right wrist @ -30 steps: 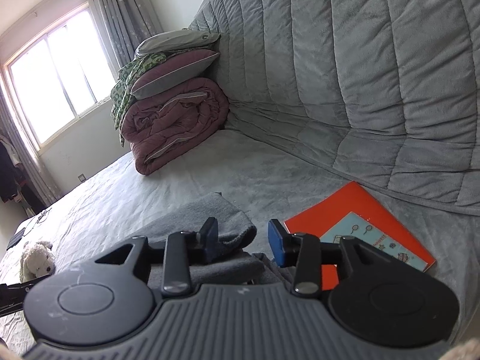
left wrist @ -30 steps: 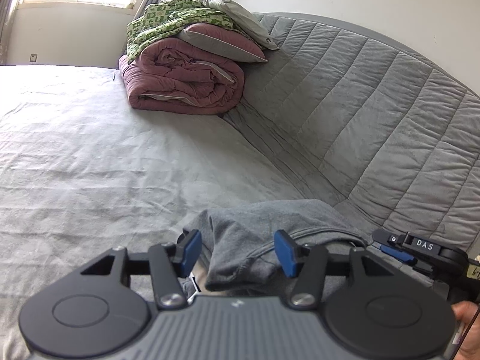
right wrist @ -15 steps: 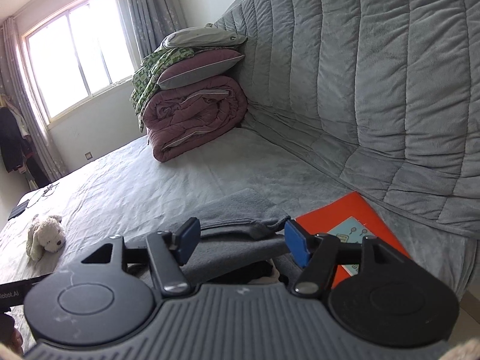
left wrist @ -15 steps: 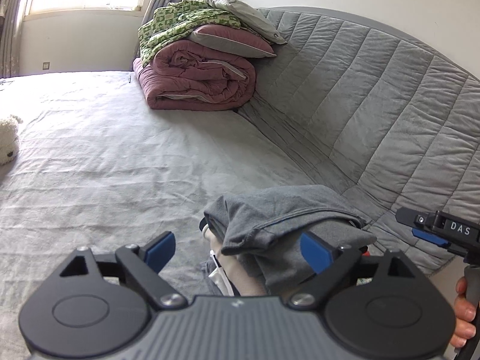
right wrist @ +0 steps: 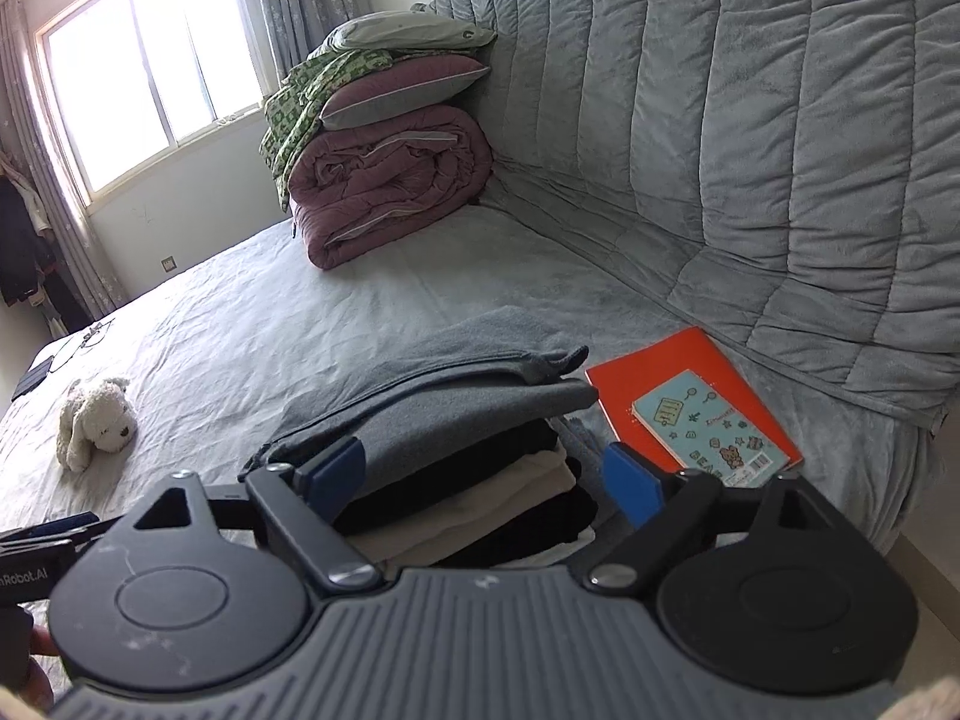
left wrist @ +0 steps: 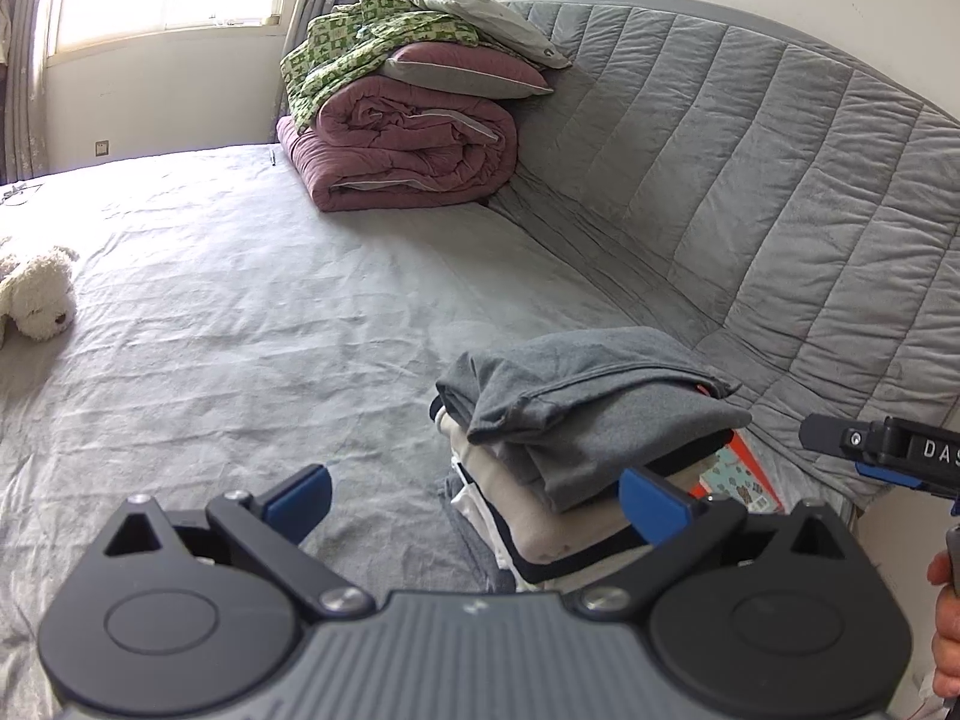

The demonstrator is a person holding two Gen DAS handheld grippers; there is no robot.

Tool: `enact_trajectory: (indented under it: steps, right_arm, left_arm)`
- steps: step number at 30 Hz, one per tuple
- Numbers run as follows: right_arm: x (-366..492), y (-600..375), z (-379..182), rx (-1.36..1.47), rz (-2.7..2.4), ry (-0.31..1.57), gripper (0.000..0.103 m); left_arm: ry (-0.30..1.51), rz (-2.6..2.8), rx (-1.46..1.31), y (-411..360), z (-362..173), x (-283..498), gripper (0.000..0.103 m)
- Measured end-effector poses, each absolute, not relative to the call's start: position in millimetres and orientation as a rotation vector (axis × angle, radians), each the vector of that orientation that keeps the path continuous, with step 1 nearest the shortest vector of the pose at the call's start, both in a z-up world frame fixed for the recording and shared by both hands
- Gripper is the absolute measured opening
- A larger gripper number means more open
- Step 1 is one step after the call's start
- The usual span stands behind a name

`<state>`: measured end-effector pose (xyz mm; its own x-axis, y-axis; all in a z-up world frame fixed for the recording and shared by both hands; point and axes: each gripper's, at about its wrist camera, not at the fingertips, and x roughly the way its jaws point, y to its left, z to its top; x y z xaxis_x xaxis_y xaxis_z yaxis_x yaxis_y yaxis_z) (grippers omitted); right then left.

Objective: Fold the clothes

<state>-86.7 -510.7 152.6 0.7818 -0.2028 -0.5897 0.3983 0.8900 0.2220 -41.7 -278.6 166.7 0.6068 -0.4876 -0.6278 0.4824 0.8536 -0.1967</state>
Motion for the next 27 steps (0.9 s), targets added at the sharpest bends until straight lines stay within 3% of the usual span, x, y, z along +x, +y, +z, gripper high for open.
enact_trajectory:
  steps: [1,27]
  right_arm:
    - [-87.8,-508.1,152.5,0.346,-0.336,0.602,0.103]
    - [-92.5,-489.6,138.2,0.333,-0.355,0.804,0.103]
  left_arm:
    - [0.739,-0.560,0.002,-279.2,165.8,-42.8,0.102]
    - [0.878,-0.556,0.136,-298.8,151.7,-59.0,0.102]
